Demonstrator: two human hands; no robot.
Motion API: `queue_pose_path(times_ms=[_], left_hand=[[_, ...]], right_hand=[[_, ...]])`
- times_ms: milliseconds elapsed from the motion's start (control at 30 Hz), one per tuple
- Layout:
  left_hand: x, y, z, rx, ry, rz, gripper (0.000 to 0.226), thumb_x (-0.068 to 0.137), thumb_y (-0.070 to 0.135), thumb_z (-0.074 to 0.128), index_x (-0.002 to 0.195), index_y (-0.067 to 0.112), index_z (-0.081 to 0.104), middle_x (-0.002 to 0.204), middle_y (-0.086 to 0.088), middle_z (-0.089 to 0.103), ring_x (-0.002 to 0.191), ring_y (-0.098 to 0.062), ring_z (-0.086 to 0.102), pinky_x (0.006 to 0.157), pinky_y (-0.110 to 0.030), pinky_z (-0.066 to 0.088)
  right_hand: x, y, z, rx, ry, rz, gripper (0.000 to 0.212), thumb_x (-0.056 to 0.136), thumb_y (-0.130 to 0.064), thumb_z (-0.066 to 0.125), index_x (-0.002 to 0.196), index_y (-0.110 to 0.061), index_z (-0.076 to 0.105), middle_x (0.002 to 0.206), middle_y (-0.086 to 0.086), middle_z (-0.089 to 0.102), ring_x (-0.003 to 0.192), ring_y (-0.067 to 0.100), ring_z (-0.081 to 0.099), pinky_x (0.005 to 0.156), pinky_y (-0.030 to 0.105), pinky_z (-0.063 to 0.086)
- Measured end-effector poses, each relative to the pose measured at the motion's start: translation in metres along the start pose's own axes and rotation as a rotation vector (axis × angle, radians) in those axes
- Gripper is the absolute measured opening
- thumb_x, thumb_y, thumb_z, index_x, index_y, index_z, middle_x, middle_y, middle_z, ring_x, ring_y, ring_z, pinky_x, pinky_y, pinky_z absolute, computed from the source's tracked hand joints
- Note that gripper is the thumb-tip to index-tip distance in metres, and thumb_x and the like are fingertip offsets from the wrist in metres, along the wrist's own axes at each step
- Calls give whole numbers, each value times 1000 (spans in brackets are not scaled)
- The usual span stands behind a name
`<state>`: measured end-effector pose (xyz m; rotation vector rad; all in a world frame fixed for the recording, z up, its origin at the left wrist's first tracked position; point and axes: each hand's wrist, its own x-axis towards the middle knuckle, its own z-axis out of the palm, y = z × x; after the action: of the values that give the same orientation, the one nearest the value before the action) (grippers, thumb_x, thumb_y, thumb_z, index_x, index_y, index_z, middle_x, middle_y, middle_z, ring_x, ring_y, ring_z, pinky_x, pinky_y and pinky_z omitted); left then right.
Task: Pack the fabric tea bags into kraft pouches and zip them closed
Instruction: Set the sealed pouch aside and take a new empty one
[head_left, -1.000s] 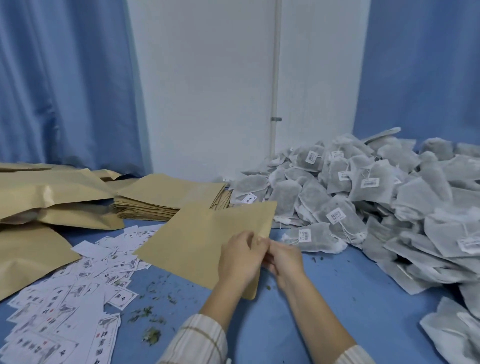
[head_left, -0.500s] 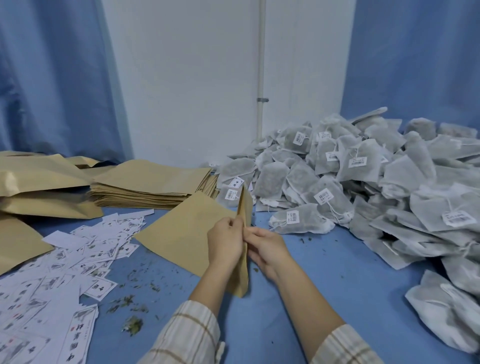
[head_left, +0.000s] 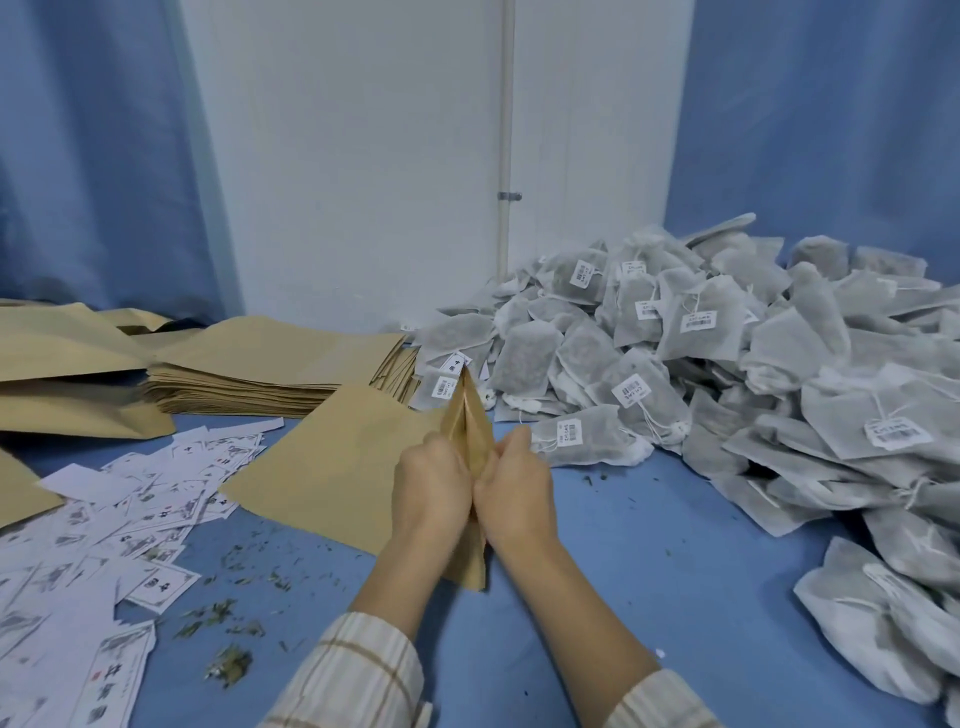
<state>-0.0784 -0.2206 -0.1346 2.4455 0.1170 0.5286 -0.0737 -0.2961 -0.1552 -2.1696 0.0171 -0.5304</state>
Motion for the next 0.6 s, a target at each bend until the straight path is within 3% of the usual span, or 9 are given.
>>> queue_pose_path(times_ms=[133, 233, 300, 367, 500, 600], left_hand=[[-2, 7, 2, 97, 82, -20, 20, 93, 11, 38, 97, -3, 51, 97, -25, 62, 91, -40, 60, 62, -34, 34], [-1, 9, 2, 254, 81, 31, 16, 90, 1, 37, 100, 1, 50, 99, -20, 63, 93, -37, 60, 62, -32, 34], [-4, 13, 3, 341, 71, 96, 16, 91, 4, 37, 101, 4, 49, 100, -16, 63, 94, -34, 61, 62, -31, 33], [-7, 19, 5, 404, 53, 158, 17, 93, 9, 35, 101, 6, 50, 101, -13, 64, 95, -32, 62, 62, -30, 33], [-9, 23, 4, 508, 29, 242, 19, 92, 4, 35, 101, 7, 51, 102, -10, 64, 95, -28, 62, 62, -29, 32], [-11, 23, 1, 529, 22, 290, 20, 93, 5, 35, 100, 9, 53, 100, -9, 65, 94, -28, 63, 62, -29, 32]], right_hand=[[2, 9, -2, 12, 78, -18, 5, 94, -11, 38, 95, -14, 35, 80, 11, 56, 79, 33, 55, 55, 28, 22], [6, 14, -8, -20, 79, -101, 15, 91, -10, 41, 104, -16, 44, 86, 6, 53, 81, 31, 55, 60, 32, 34], [7, 18, -9, -44, 125, -186, 18, 85, -15, 47, 89, -32, 50, 99, -4, 48, 82, 19, 50, 64, 32, 40], [8, 16, -10, -41, 188, -208, 11, 78, -24, 48, 71, -32, 45, 88, -11, 45, 77, 11, 42, 63, 30, 36], [12, 23, 0, -275, -22, -349, 14, 79, -21, 33, 70, -31, 37, 80, -10, 38, 81, 11, 30, 75, 31, 26], [19, 41, 6, -339, -79, -432, 29, 90, -25, 41, 62, -28, 41, 67, -11, 46, 72, 11, 38, 70, 34, 36]])
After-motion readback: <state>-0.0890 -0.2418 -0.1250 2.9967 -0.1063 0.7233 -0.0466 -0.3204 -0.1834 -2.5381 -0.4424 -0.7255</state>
